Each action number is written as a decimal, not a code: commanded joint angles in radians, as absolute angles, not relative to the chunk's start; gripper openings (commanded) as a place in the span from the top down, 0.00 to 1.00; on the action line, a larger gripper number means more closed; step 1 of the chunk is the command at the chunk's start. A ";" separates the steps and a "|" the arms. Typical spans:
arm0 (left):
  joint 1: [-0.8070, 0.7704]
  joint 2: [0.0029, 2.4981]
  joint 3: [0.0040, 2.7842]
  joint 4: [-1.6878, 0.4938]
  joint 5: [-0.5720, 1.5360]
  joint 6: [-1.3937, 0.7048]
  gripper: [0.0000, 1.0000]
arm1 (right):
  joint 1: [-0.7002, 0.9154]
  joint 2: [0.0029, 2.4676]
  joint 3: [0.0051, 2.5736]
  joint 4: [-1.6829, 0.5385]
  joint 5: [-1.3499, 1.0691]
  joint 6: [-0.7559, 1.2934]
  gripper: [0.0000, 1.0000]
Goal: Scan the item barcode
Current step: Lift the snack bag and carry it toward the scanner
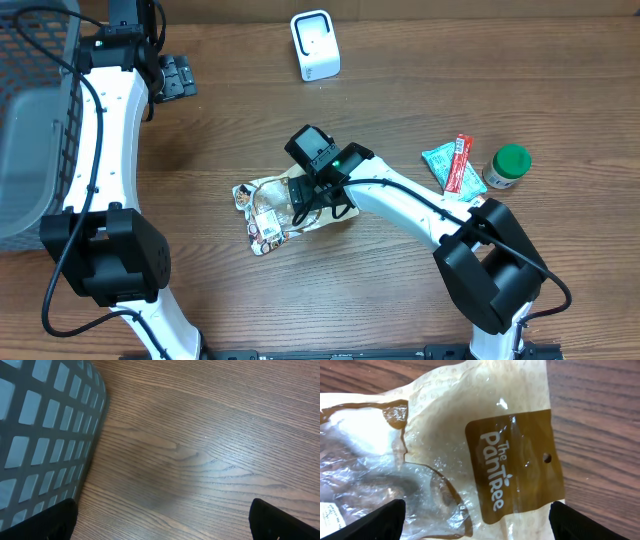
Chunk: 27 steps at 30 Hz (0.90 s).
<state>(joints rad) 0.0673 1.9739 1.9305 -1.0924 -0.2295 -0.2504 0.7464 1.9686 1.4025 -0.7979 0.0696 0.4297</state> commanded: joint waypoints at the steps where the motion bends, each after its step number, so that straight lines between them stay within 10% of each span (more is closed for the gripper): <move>1: 0.064 1.975 1.933 -1.091 -0.243 -0.232 0.00 | 0.747 1.969 1.406 -0.790 0.104 0.413 0.08; 16: 0.064 1.975 1.933 -1.092 -0.243 -0.231 0.00 | 0.756 2.107 1.394 -0.780 0.066 0.384 0.16; 27: 0.064 1.975 1.933 -1.092 -0.243 -0.231 0.00 | 0.752 2.106 1.401 -0.814 0.007 0.384 0.79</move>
<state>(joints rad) 0.0673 1.9739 1.9305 -1.0924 -0.2298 -0.2504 0.7532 2.0621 1.4063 -0.8066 0.0345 0.3862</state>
